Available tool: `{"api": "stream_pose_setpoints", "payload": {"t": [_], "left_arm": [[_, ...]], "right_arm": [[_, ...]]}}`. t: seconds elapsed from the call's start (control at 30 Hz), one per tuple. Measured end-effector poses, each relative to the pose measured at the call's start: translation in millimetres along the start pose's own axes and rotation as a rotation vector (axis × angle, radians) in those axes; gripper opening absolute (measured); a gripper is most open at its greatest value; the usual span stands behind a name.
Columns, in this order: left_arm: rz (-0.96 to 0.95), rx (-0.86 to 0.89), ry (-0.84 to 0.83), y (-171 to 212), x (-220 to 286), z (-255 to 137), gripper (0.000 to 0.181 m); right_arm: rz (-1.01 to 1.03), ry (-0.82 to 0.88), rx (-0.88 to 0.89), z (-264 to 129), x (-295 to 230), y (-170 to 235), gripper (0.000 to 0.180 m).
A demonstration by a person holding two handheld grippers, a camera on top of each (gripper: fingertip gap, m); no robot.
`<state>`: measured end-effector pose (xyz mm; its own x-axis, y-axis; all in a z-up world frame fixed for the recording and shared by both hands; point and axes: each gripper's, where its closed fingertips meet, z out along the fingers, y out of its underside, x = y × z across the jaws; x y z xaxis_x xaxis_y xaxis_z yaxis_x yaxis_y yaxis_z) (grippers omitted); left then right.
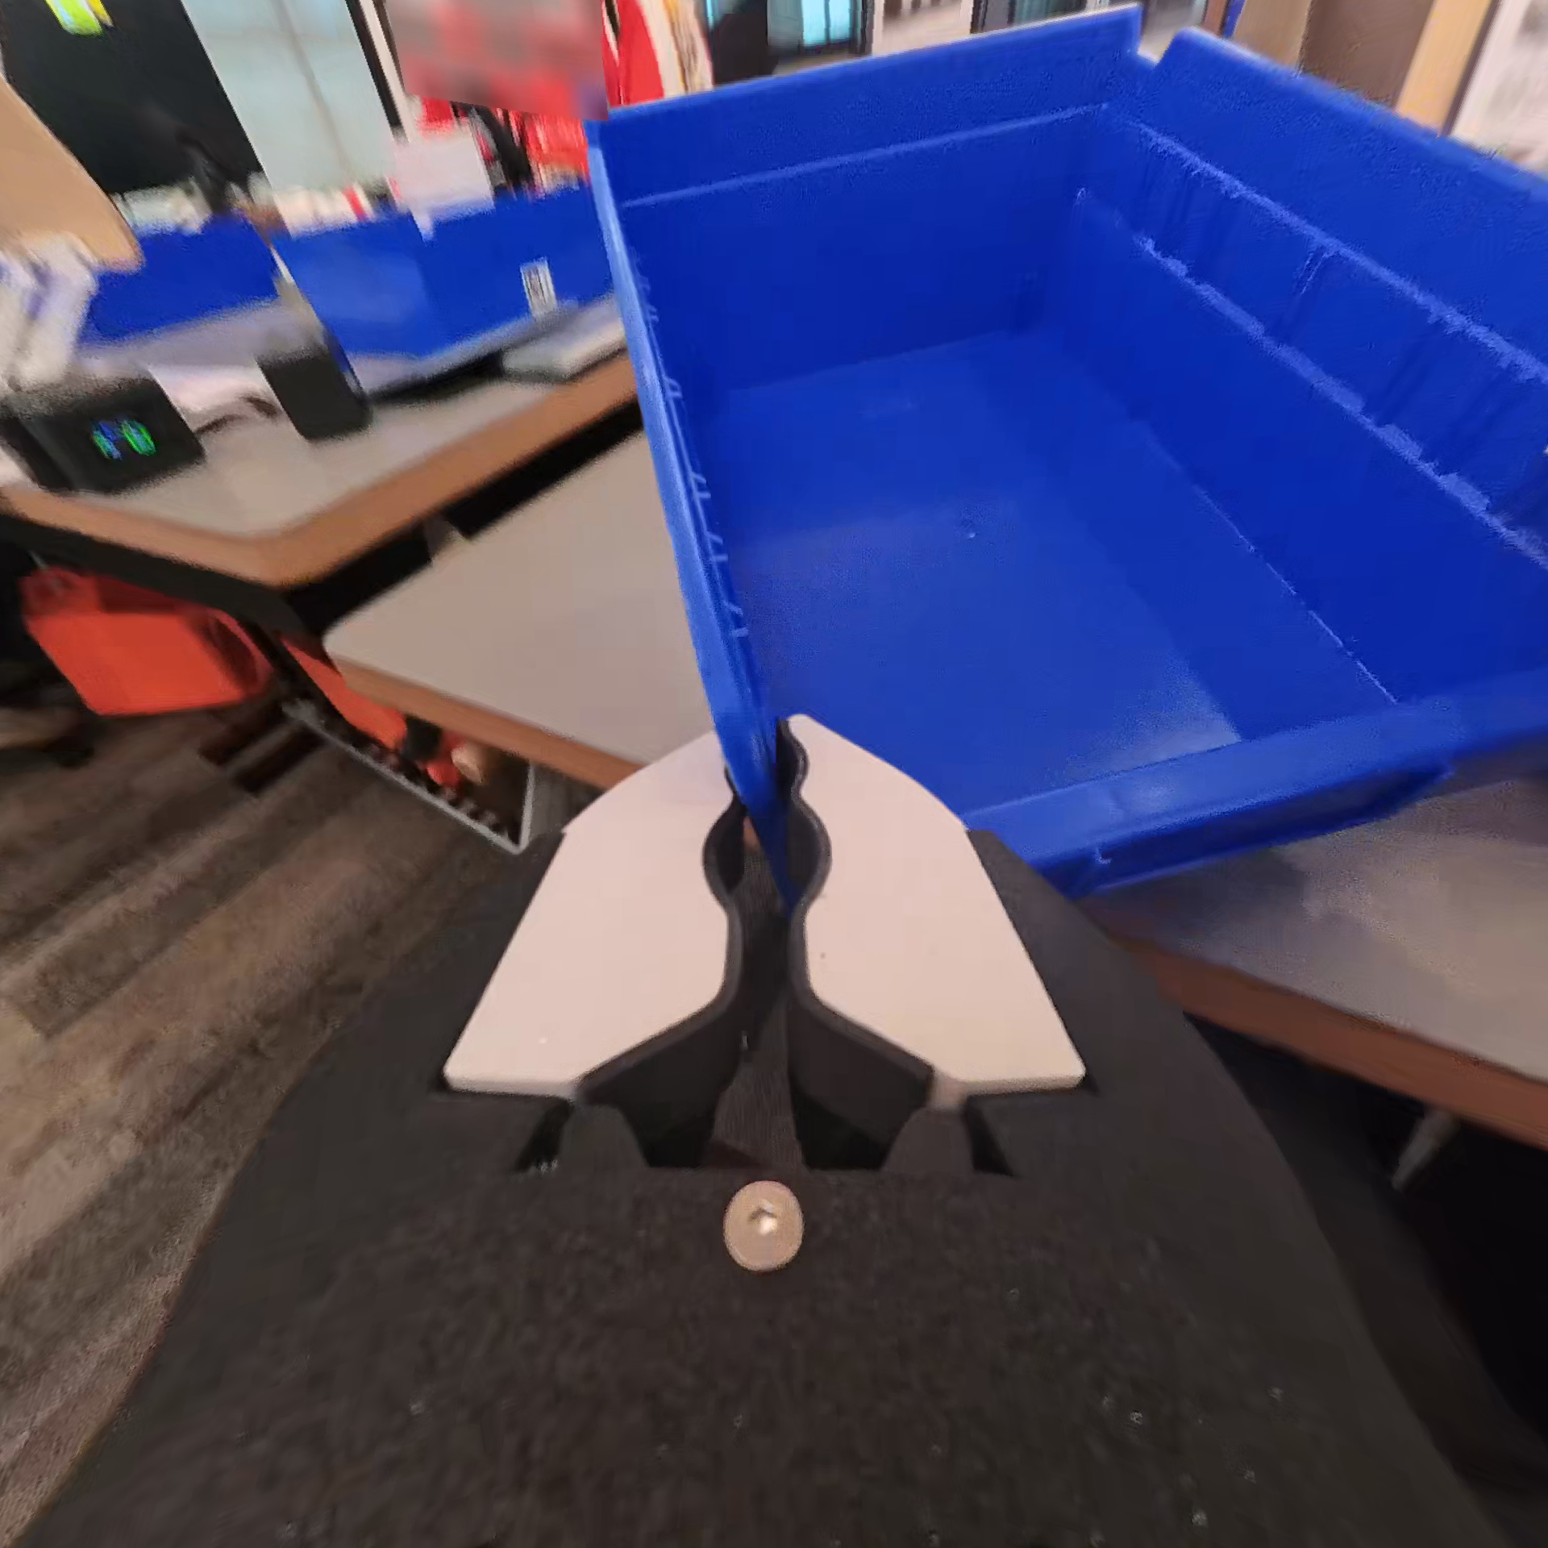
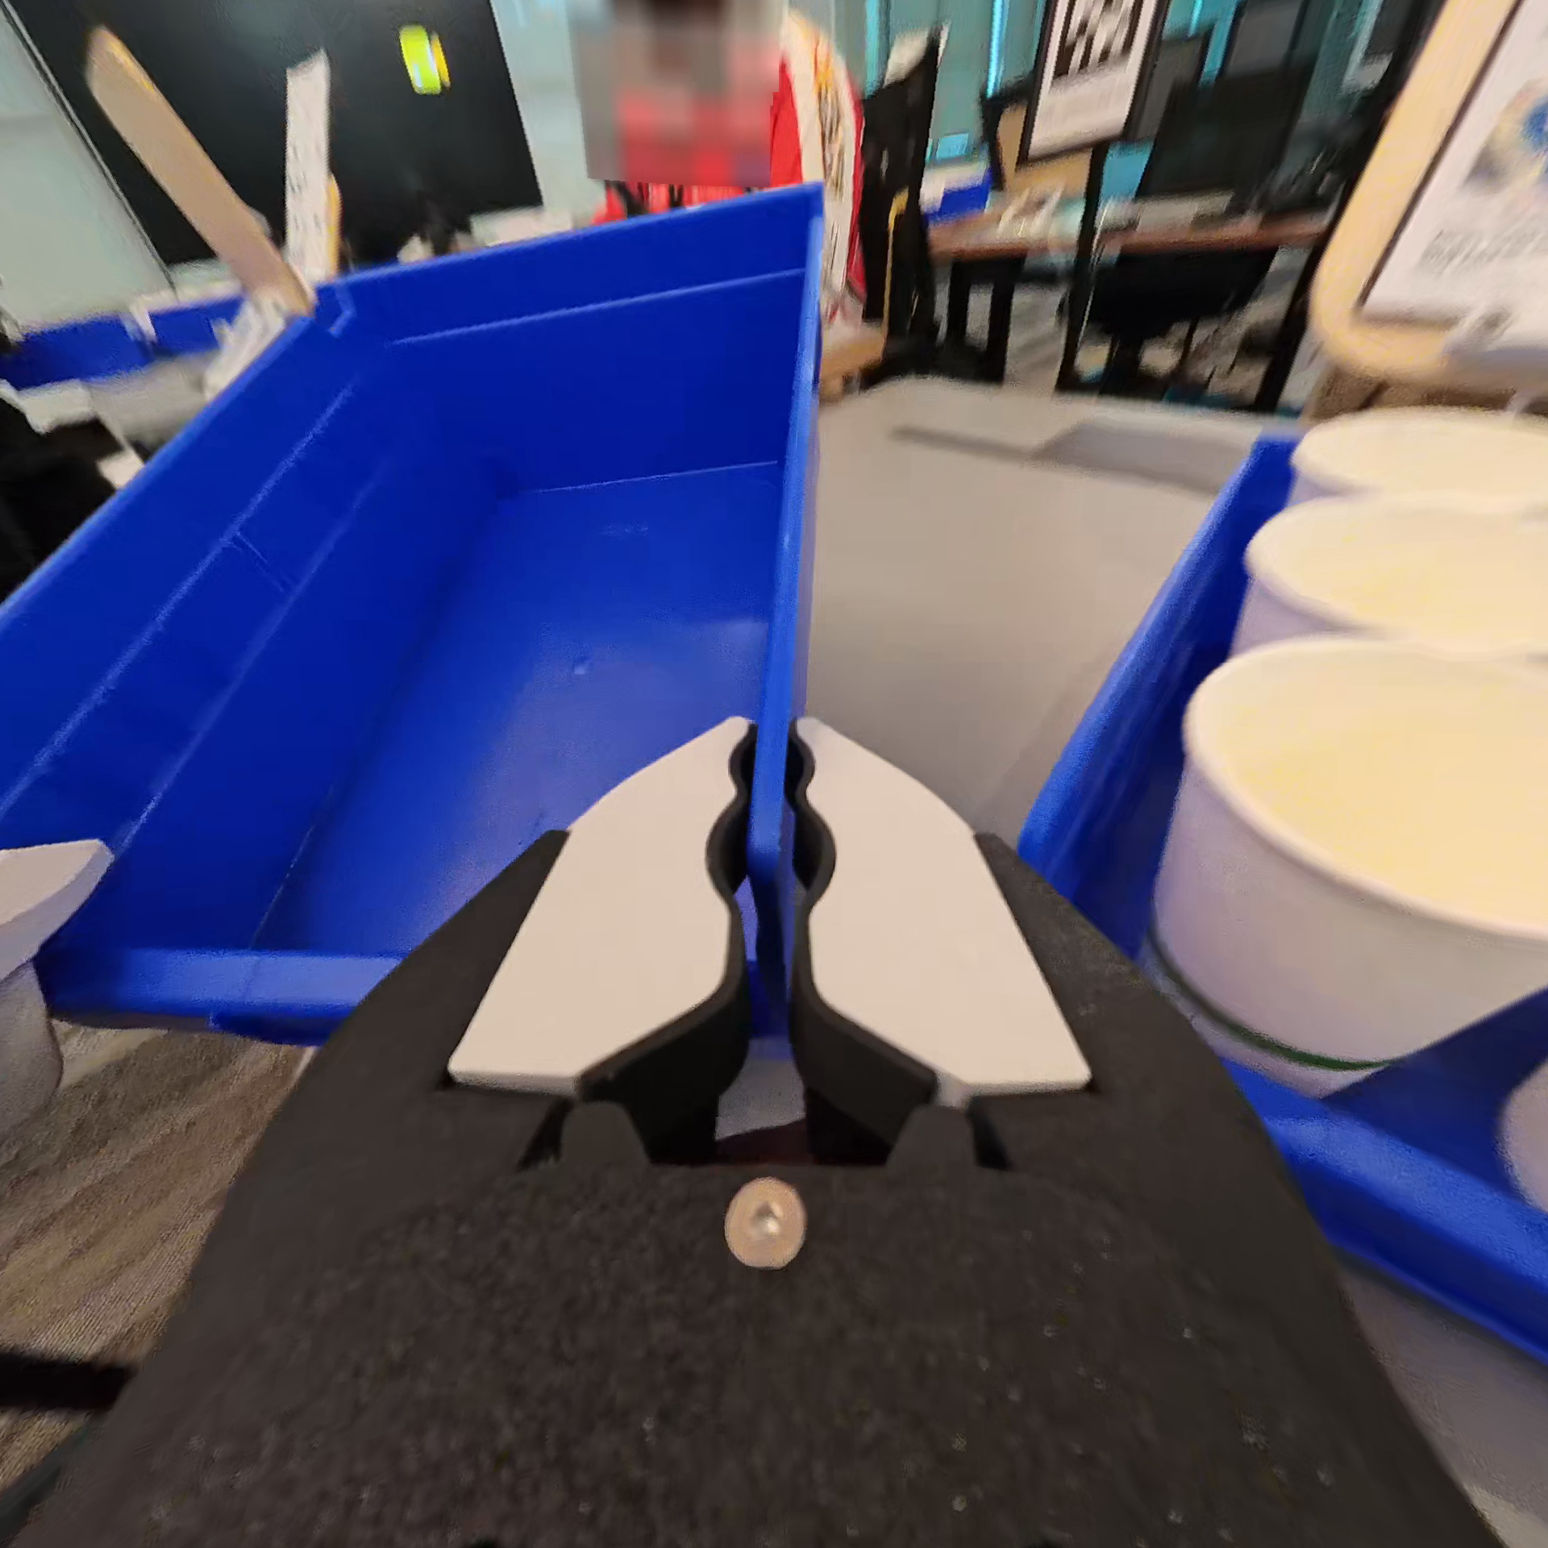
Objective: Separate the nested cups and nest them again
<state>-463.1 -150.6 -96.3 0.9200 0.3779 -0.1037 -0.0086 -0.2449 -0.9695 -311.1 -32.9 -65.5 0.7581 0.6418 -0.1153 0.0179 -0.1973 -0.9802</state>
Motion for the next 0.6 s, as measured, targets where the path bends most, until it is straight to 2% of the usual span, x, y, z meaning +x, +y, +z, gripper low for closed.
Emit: {"api": "stream_pose_setpoints", "payload": {"t": [0.17,0.33,0.47,0.6], "left_arm": [[0.0,0.274,0.047,-89.1,33.8,-18.6,0.003],[-0.012,0.434,0.289,-174.8,133.1,-21.8,0.003],[-0.034,0.418,0.524,-201.3,252.9,-28.8,0.003],[0.002,0.356,0.728,-193.0,379.6,-45.5,0.003]], "right_arm": [[-0.062,0.108,0.279,-58.1,30.3,-93.0,0.005],[-0.119,0.328,0.425,-142.7,113.3,-165.3,0.005],[-0.095,0.556,0.414,-219.4,203.7,-178.6,0.005],[-0.048,0.737,0.317,-292.8,298.1,-153.0,0.005]]}}
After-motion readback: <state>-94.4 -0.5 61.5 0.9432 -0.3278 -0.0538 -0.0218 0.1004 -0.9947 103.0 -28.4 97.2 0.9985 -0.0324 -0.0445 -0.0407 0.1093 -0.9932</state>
